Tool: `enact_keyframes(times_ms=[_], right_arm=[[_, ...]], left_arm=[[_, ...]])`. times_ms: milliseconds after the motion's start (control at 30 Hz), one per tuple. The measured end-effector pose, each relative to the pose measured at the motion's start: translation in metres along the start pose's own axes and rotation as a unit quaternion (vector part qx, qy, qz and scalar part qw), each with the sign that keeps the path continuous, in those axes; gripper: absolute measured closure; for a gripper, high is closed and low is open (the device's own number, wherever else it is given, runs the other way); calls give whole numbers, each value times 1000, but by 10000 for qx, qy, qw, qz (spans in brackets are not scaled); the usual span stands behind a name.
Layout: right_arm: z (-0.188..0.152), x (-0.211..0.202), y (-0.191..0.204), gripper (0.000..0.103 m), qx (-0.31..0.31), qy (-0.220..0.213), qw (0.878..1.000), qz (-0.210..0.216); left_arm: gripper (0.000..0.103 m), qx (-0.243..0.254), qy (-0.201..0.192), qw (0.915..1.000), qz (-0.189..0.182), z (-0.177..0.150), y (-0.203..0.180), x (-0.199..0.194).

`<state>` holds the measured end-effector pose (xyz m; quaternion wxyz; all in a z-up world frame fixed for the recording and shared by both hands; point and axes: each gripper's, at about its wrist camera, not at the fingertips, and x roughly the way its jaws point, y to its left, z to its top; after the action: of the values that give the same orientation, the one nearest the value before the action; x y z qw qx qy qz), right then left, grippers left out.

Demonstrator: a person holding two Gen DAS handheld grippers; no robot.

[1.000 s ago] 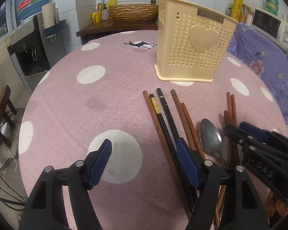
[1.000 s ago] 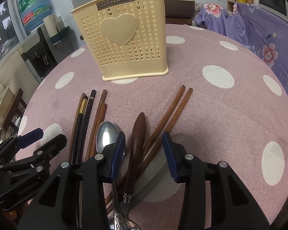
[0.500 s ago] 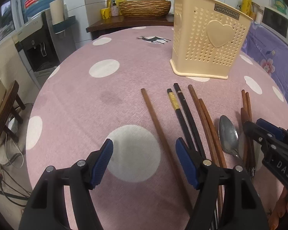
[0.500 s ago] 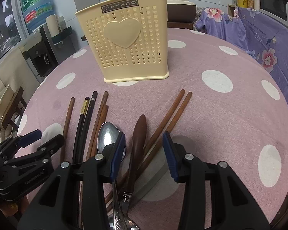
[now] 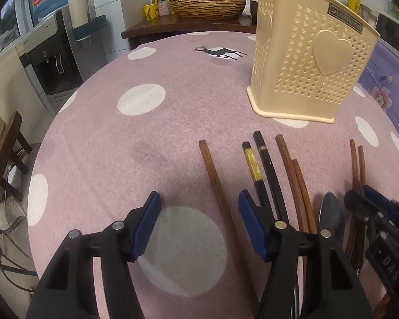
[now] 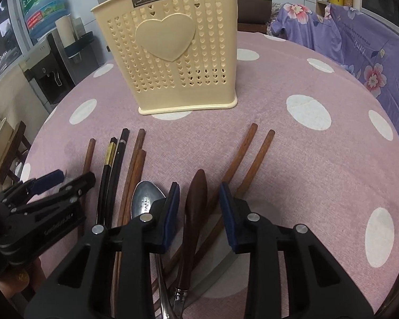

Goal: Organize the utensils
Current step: 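Grasp a wooden chopstick with the left gripper while the right grasps the wooden-handled spoon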

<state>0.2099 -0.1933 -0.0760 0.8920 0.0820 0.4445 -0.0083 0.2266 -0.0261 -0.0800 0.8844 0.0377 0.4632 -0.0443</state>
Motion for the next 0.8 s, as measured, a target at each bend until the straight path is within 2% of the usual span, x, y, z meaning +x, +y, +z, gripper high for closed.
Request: enact_keyframes(times_ms=[133, 267, 433, 533, 800], right_arm=[[-1, 5, -3, 84, 29, 111, 9999, 31], [1, 5, -7, 84, 106, 109, 9997, 167], [1, 1, -9, 86, 136, 3, 9995, 283], [2, -2, -9, 86, 126, -86, 9995, 279], [-1, -11, -14, 86, 134, -314, 9991, 258]], left_arm=[[55, -54, 18, 10000, 65, 8, 1, 3], [63, -35, 30, 10000, 50, 14, -1, 6], [83, -86, 60, 9999, 116, 18, -1, 8], [91, -46, 39, 9999, 125, 18, -4, 8], [92, -164, 5, 9998, 100, 18, -7, 9]])
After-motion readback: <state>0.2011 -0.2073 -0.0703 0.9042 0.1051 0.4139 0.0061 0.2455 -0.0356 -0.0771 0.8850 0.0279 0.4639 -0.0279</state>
